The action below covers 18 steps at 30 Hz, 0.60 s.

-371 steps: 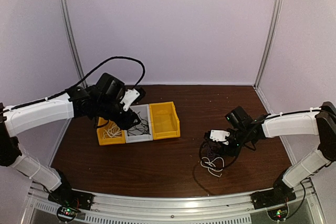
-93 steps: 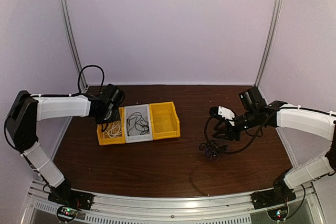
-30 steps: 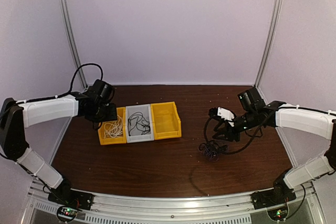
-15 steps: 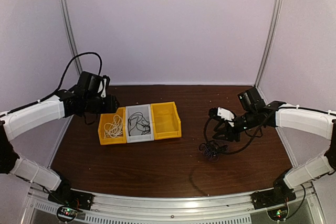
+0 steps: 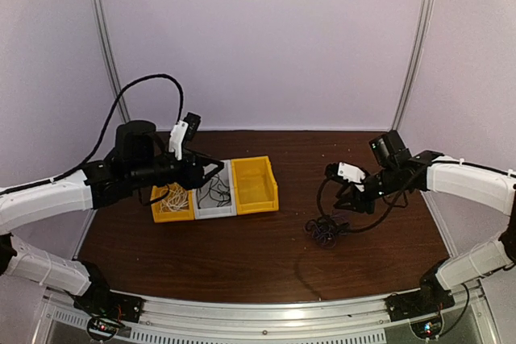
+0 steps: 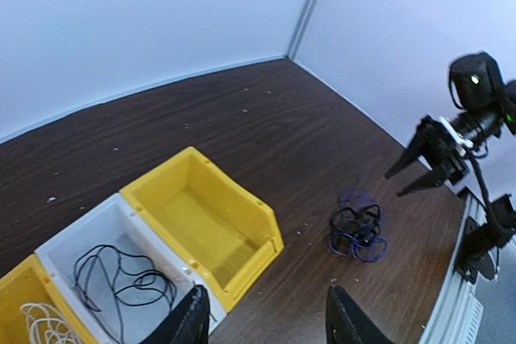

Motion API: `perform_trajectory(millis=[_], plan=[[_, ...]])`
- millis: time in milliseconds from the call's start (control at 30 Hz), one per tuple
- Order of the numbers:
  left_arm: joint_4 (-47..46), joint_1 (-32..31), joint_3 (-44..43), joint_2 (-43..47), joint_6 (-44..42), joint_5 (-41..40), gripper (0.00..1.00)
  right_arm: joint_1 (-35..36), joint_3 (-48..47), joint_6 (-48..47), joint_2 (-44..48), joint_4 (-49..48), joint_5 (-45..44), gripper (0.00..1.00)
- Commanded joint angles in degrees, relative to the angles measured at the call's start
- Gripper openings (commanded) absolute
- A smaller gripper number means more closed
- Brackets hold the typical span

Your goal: Untangle the cables

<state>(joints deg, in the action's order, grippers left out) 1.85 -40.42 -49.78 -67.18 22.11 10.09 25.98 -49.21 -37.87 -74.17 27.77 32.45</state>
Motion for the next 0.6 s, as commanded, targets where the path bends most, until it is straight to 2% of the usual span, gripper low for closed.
perform_trajectory(millis=[0,133,200,267,300,333,567], plan=[[-16.64,-6.2,5.59,-0.77,-3.3,4.37,0.5,0.48,-1.4,-2.98,-2.84,4.59,-4.85,0.32],[-28.54,-9.18,11.41,-5.03,2.71,4.09,0.51,4.89,-1.37,-3.09,-6.21,4.99,-10.08,0.33],[-30.49,-10.9,11.82,-7.49,4.04,3.02,0.55,6.43,-1.81,-2.61,-7.51,4.83,-10.42,0.33],[-31.58,-12.67,11.83,-9.33,4.34,1.46,0.66,7.15,-2.72,-1.5,-8.91,4.59,-10.27,0.33],[-32.44,-13.49,12.01,-9.96,4.4,0.56,0.84,7.27,-3.26,-1.09,-9.71,4.5,-10.28,0.34],[-32.97,-14.18,12.14,-10.45,4.5,-0.38,0.96,7.37,-3.81,-0.76,-10.47,4.42,-10.35,0.34],[-33.02,-15.36,11.96,-12.27,7.22,-5.05,0.98,7.42,-6.27,0.7,-15.22,3.93,-9.98,0.34]])
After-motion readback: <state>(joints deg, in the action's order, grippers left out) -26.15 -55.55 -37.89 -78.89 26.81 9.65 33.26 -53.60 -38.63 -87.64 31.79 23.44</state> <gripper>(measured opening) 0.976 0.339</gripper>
